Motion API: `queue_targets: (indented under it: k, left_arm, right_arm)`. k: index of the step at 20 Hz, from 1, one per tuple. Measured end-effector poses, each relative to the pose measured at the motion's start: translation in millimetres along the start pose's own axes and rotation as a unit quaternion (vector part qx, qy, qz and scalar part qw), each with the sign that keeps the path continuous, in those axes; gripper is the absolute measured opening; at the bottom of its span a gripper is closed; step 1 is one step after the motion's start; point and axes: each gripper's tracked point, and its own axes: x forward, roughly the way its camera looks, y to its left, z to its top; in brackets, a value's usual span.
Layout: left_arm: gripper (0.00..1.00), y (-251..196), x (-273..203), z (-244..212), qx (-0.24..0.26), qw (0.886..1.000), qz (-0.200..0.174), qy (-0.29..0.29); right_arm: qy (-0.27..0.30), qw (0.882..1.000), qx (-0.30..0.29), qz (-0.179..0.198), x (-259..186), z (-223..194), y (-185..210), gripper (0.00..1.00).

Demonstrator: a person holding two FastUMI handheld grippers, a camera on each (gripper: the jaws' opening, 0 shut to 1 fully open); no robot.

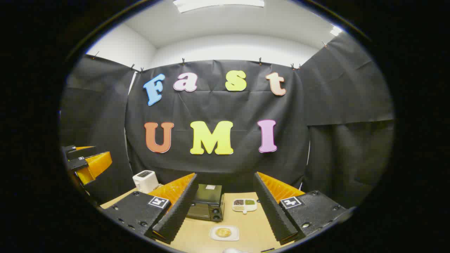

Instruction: Open the electric oven with the left hand, put the food in, and close the electric oven.

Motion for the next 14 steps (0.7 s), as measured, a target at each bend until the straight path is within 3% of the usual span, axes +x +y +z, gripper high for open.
queue_targets:
  k: [14]
  left_arm:
    - [0.92,0.2,9.7,-5.9,0.000,1.000,-0.005,0.011]
  right_arm:
    - [0.005,1.000,0.003,-0.008,6.0,-0.5,-1.8,1.00]
